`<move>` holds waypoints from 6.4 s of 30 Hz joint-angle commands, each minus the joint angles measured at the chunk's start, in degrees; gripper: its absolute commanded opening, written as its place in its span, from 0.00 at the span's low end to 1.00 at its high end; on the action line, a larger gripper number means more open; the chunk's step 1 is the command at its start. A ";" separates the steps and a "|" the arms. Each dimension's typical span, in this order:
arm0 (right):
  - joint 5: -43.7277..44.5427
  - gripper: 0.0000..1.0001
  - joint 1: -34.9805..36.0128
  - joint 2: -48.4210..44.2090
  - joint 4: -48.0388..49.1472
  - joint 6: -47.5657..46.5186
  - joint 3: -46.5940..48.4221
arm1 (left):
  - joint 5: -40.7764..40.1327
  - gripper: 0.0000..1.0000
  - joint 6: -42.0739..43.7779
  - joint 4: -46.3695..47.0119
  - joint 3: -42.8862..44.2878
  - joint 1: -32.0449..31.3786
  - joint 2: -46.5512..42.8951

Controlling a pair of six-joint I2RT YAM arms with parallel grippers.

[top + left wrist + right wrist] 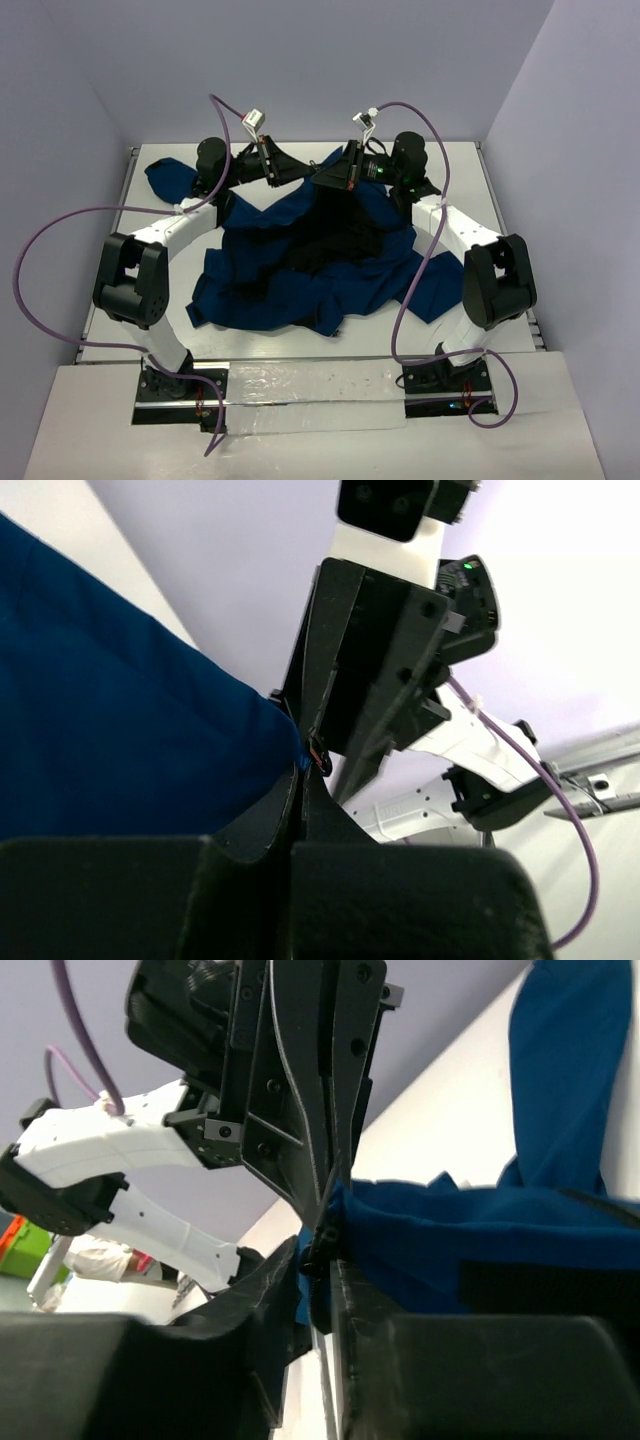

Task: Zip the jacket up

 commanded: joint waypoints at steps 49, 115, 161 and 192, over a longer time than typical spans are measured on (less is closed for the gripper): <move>12.12 0.00 4.17 -3.16 -14.59 -13.57 2.26 | -3.80 0.05 -2.71 3.50 -3.72 1.95 -3.36; 49.15 0.68 -20.76 -21.06 -63.12 -27.25 4.64 | 10.29 0.00 4.71 1.42 -2.22 4.28 3.56; 53.72 0.00 -8.89 -5.95 -63.89 -24.60 9.22 | -6.85 0.00 25.32 -51.38 23.35 20.77 -4.01; 58.14 0.15 20.39 -18.38 -48.13 -30.44 -14.71 | -9.82 0.00 27.23 -53.93 6.97 24.27 -10.91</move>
